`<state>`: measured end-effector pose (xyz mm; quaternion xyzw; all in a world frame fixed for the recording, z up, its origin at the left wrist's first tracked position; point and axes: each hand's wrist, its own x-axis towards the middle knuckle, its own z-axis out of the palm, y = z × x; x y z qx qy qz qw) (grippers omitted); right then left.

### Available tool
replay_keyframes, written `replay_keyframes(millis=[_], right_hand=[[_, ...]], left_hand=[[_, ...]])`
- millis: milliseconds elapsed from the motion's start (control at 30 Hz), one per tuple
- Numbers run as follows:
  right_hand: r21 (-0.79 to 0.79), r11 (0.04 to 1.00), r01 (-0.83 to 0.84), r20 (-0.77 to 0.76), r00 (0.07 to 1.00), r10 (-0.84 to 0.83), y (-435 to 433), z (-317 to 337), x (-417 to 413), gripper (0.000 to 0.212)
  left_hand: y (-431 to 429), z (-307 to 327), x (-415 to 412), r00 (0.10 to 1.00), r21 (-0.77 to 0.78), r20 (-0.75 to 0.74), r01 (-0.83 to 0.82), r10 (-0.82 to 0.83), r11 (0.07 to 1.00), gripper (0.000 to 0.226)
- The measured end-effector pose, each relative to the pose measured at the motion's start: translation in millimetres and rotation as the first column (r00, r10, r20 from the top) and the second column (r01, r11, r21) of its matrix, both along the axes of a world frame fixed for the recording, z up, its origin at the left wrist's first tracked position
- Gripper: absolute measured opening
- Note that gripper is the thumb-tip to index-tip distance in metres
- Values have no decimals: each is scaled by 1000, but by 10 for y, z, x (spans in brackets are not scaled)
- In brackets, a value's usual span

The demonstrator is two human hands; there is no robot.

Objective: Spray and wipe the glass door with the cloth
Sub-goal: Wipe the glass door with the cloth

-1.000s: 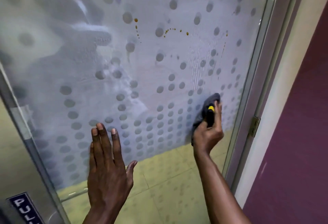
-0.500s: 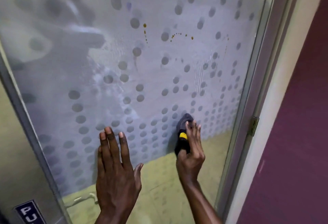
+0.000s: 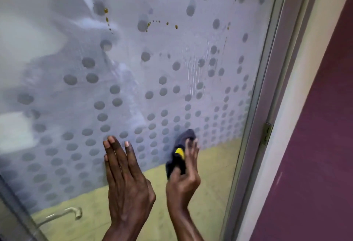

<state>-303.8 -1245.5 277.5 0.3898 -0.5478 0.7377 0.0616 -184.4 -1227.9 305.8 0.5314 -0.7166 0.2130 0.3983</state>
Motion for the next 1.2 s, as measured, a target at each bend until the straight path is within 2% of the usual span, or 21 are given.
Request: replay_keyframes(millis=[67,100,167,267,333,433,500,567,633,700,733,767,800,867,933,967,1000,1067,1133,1167,1200], right_hand=[[5,999,-39,-239,970,39,40,-104,-60,88],[4,999,-40,-326,945,39,38,-104,-194,78],[-8,1000,-3,-373,928,0,12,-46,-527,65],[-47,992,117,-116,986,-121,-185,250,-1017,76],[-85,980,179,53,983,-175,-304,512,-1218,80],[-163,969,183,124,979,-164,-398,818,-1270,79],[-200,972,122,-32,991,-131,-394,907,-1104,81],[-179,984,-6,-350,935,-58,-363,889,-936,81],[-134,988,-71,-651,758,-34,-306,827,-932,77],[-136,990,-24,-777,623,-92,-257,846,-1105,81],[-143,990,1,-772,626,-112,-255,907,-1213,82],[-149,988,29,-715,687,-128,-261,1008,-1318,84],[-162,985,66,-589,794,-150,-289,1134,-1414,85],[-208,969,133,-220,959,-178,-362,1469,-1563,68],[-240,959,149,63,988,-138,-440,1760,-1567,62],[-249,960,129,89,990,-111,-472,1831,-1508,69],[-259,960,104,20,995,-103,-476,1855,-1401,77],[-265,964,13,-349,931,-109,-444,1696,-1139,84],[-249,965,-79,-729,672,-133,-388,1429,-1003,71],[-251,964,-84,-821,547,-166,-369,1341,-1030,62],[-263,962,-67,-856,476,-201,-363,1312,-1120,58]], left_hand=[[-32,19,-93,1000,-24,7,-8,8,1000,98],[-53,31,-117,1000,-34,14,-13,13,999,99],[-87,36,-123,1000,-53,19,-13,14,999,103],[-118,-8,-108,999,-38,39,-7,9,999,105],[-135,-38,-89,997,-32,72,-3,6,999,105],[-179,-49,-62,992,-35,118,-35,38,999,105],[-194,-57,-74,991,-37,118,-52,56,998,104],[-205,-61,-95,993,-37,107,-50,54,998,105],[-212,-63,-123,995,-43,82,-46,49,998,108],[-202,-61,-177,998,-43,41,-37,38,998,112],[-194,-57,-214,999,-44,22,-33,34,998,114],[-190,-53,-253,999,-45,16,-35,36,998,115],[-192,-51,-289,999,-50,32,-40,42,998,116],[-212,-48,-354,995,-60,85,-56,61,997,117],[-243,-48,-408,992,-67,105,-60,67,996,119],[-260,-48,-427,992,-70,110,-57,64,996,119],[-285,-47,-444,991,-75,120,-55,64,996,119],[-323,-52,-468,987,-89,133,-76,88,993,118],[-330,-59,-486,986,-100,127,-99,111,990,116],[-325,-60,-501,988,-102,114,-97,108,990,115],[-315,-53,-520,990,-101,98,-94,104,990,115]])
